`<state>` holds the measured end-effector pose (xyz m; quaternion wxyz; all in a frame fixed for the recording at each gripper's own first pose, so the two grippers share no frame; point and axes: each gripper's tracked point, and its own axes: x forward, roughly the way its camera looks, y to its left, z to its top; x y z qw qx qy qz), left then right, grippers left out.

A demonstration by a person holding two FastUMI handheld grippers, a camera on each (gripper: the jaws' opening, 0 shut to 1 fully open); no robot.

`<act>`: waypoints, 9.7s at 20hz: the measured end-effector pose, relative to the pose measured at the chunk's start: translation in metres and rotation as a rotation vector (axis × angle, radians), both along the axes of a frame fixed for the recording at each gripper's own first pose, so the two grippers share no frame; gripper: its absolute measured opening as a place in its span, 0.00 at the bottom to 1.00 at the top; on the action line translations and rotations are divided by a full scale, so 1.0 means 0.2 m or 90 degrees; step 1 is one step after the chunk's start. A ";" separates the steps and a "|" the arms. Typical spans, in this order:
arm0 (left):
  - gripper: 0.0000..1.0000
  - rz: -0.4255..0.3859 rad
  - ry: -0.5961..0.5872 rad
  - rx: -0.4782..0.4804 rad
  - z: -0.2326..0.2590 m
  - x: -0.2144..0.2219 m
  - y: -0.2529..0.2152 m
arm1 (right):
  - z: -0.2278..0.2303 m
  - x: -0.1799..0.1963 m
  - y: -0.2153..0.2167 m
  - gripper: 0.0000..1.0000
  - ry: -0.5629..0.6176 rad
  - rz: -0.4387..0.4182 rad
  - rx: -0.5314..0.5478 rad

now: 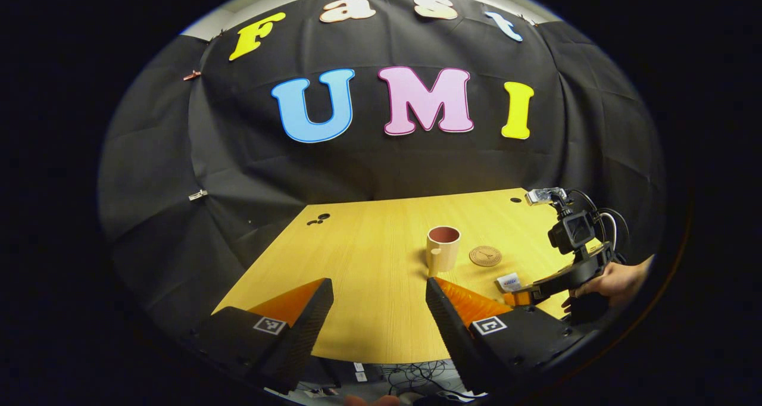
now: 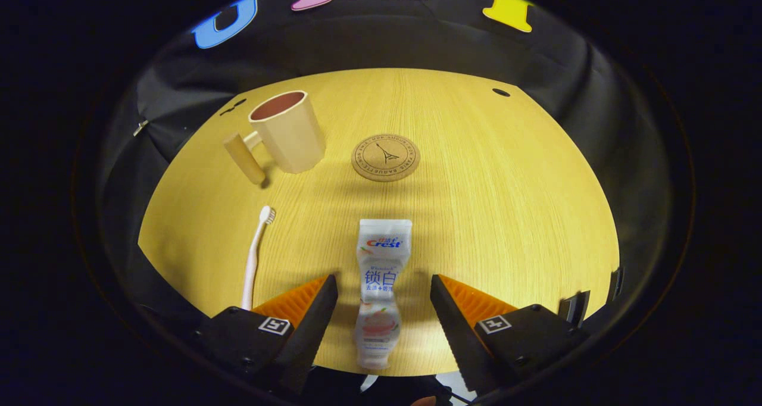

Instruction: Put the toothbrush and toothpaste on the desktop into the cup, then pick up the cup and place it on the coaster on the desktop.

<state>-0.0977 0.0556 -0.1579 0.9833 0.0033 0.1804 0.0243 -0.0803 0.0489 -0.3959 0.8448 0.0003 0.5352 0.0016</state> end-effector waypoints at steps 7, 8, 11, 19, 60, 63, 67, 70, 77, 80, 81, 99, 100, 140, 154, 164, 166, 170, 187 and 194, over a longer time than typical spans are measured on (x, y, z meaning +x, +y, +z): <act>0.97 0.017 0.015 -0.001 -0.03 -0.01 -0.01 | -0.08 0.00 -0.01 0.79 0.046 0.002 -0.015; 0.97 0.019 0.016 0.000 -0.03 -0.01 -0.01 | -0.08 0.01 -0.01 0.75 0.044 0.002 -0.014; 0.97 0.020 0.020 0.000 -0.05 0.01 -0.04 | -0.09 0.02 -0.01 0.57 0.059 0.002 -0.016; 0.97 0.017 0.038 0.002 -0.09 0.09 -0.15 | -0.08 0.02 -0.03 0.30 0.085 -0.005 0.024; 0.63 -0.060 0.399 -0.060 -1.06 0.51 -0.71 | 0.62 0.12 -0.49 0.27 -0.079 0.028 0.182; 0.56 -0.084 0.407 -0.050 -1.07 0.51 -0.73 | 0.65 0.12 -0.48 0.27 -0.089 0.018 0.187; 0.16 -0.099 0.385 -0.037 -1.07 0.53 -0.72 | 0.68 0.11 -0.48 0.27 -0.100 0.003 0.185; 0.09 -0.106 0.383 -0.047 -1.06 0.53 -0.72 | 0.71 0.10 -0.47 0.26 -0.107 -0.012 0.181; 0.06 -0.143 0.366 -0.099 -0.97 0.50 -0.69 | 0.78 0.09 -0.38 0.26 -0.142 -0.021 0.189; 0.06 -0.154 0.319 -0.124 -0.81 0.50 -0.65 | 0.84 0.12 -0.29 0.26 -0.172 -0.014 0.219; 0.06 -0.154 0.303 -0.133 -0.76 0.50 -0.63 | 0.86 0.13 -0.25 0.26 -0.183 -0.011 0.230; 0.06 -0.187 0.128 -0.204 -0.02 0.38 -0.39 | 1.13 0.89 0.47 0.26 -0.381 0.058 0.377; 0.06 -0.184 0.128 -0.203 -0.02 0.37 -0.37 | 1.10 0.94 0.49 0.26 -0.387 0.060 0.375; 0.06 -0.123 0.137 -0.216 -0.11 0.30 -0.22 | 0.86 1.15 0.55 0.72 -0.391 0.082 0.285; 0.06 -0.148 0.009 -0.284 0.15 0.86 -0.43 | 0.94 0.45 -0.14 0.72 -0.317 0.051 0.203; 0.06 -0.055 -0.070 -0.375 0.17 1.30 -0.46 | 0.89 0.34 -0.48 0.72 -0.277 0.017 0.195; 0.06 -0.020 -0.088 -0.378 0.15 1.36 -0.44 | 0.88 0.34 -0.52 0.72 -0.267 0.023 0.202; 0.06 0.062 -0.124 -0.397 0.08 1.51 -0.41 | 0.85 0.36 -0.59 0.72 -0.249 0.057 0.207; 0.07 0.155 -0.113 -0.326 -0.31 1.67 -0.46 | 0.72 0.45 -0.80 0.72 -0.201 0.076 0.238; 0.13 0.097 -0.081 -0.341 -0.32 1.60 -0.49 | 0.77 0.45 -0.73 0.73 -0.216 0.059 0.237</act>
